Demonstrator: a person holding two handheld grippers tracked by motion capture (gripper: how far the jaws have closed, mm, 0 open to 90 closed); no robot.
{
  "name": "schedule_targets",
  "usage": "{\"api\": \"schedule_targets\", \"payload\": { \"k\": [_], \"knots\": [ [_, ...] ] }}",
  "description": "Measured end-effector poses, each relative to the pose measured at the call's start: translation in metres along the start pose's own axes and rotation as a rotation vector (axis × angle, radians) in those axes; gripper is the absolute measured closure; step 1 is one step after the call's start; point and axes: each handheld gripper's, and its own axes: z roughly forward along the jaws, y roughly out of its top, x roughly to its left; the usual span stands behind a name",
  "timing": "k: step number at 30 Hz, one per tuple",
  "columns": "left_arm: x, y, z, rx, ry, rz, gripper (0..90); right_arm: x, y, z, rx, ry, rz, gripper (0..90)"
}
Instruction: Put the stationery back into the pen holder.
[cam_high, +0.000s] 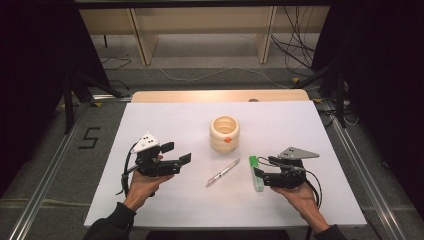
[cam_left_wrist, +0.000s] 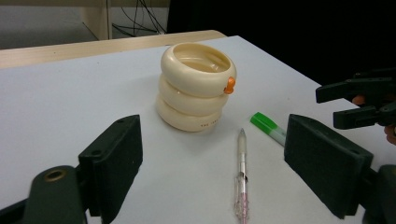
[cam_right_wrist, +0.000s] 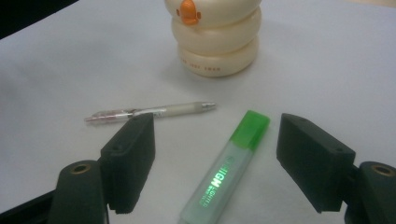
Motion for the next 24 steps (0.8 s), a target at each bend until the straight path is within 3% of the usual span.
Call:
{"api": "schedule_targets", "payload": {
  "k": [24],
  "knots": [
    [-0.003, -0.020, -0.021, 0.004, 0.012, 0.003, 18.6, -0.007, 0.013, 0.016, 0.152, -0.029, 0.014, 28.4]
  ]
}}
